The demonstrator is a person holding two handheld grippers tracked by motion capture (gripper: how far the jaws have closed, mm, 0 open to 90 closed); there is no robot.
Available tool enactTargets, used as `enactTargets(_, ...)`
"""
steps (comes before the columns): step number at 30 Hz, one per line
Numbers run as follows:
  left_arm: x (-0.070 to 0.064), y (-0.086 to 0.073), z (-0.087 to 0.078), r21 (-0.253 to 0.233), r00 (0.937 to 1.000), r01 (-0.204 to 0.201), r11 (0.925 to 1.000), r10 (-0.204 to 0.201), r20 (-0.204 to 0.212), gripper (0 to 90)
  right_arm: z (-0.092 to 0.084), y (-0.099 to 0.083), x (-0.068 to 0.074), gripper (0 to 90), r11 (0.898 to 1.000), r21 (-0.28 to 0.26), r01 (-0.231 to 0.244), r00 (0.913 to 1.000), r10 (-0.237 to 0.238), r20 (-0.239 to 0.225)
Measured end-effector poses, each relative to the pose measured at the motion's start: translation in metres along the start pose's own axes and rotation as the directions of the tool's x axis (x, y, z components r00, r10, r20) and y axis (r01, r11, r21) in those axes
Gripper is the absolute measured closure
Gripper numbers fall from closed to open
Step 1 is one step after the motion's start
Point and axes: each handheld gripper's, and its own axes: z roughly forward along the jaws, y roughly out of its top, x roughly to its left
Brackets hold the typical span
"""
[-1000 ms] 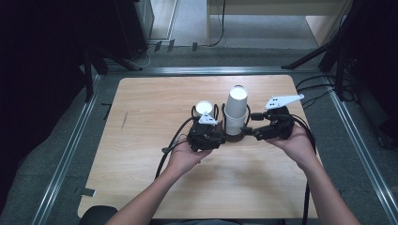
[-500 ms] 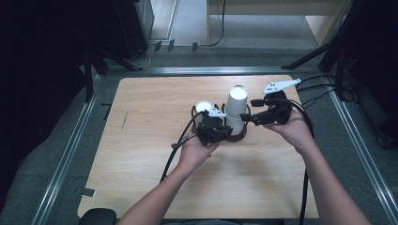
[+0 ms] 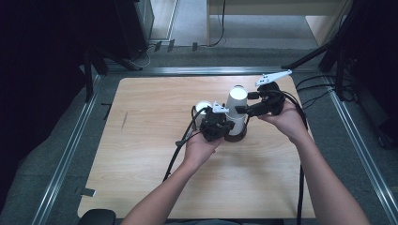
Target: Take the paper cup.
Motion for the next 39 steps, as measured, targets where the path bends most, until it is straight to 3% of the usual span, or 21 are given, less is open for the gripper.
enactTargets(8,-0.002,0.001,0.007,0.002,0.9995,-0.008,1.0000,0.008,-0.031,85.4,0.007,0.007,0.000,22.8,1.000,0.006,0.009,0.9999,-0.009,0.012)
enactTargets(28,-0.001,0.002,0.009,-0.012,0.9998,0.006,0.9999,-0.006,-0.018,84.5,0.021,0.015,0.001,23.7,1.000,0.018,0.015,0.9997,-0.016,0.017)
enactTargets(39,-0.002,0.001,0.010,-0.011,0.9998,0.005,0.9999,-0.005,-0.021,84.5,0.023,0.015,0.001,28.5,0.999,0.030,0.013,0.9993,-0.014,0.033)
